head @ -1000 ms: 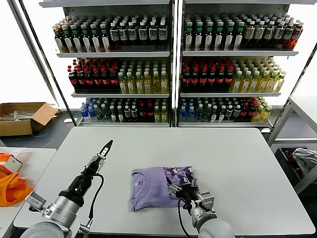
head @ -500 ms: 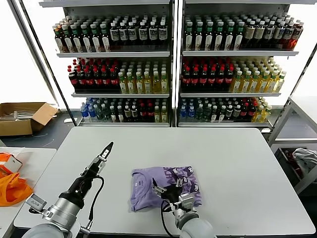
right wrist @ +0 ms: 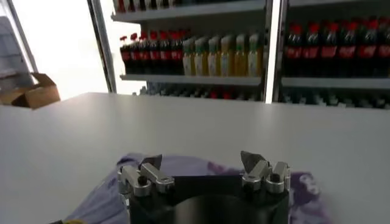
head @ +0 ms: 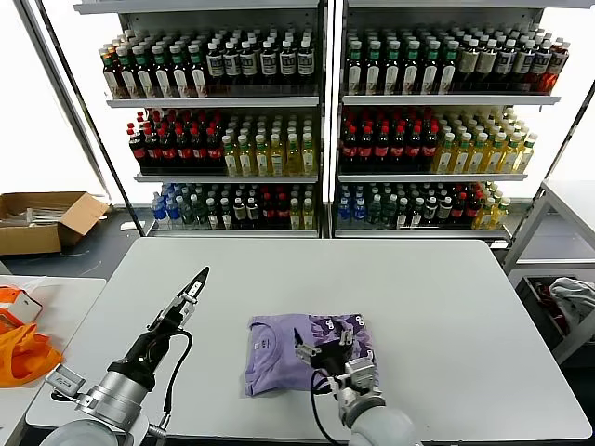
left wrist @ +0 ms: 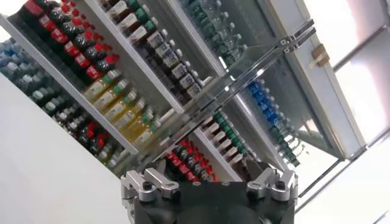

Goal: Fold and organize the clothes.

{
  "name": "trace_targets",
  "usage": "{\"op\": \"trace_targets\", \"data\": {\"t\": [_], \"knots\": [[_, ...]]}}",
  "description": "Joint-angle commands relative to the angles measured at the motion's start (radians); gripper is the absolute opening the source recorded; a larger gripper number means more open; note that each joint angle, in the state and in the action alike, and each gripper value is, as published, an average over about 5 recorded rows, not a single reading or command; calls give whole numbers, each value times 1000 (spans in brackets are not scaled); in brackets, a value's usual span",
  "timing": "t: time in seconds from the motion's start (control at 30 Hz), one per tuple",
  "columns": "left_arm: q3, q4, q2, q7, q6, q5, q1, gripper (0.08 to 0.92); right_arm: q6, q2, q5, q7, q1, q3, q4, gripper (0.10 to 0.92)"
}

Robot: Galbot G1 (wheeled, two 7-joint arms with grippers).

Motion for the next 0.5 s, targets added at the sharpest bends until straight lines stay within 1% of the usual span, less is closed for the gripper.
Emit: {"op": "trace_targets", "data": {"t": [0.03, 0.13, 0.23, 0.3, 0.37, 0.5], "knots": [[-35, 27, 8, 58, 32, 200, -3, 823, 164, -142, 46, -96, -159, 370, 246, 823], [-91, 74, 20, 143, 54, 479, -4, 823, 246, -149, 57, -176, -260, 549, 213, 823], [-147, 124, 27, 221, 19, 665, 6, 823, 315, -146, 95, -235, -337, 677, 166, 823], [-182, 138, 28, 247, 5, 696, 21, 823, 333, -139, 148, -264, -382, 742, 154, 823], [-212, 141, 24, 256, 4, 699, 35, 823, 343, -129, 199, -289, -418, 787, 151, 823], [-268, 151, 9, 267, 7, 727, 48, 822, 383, -104, 217, -331, -447, 839, 128, 823]]}}
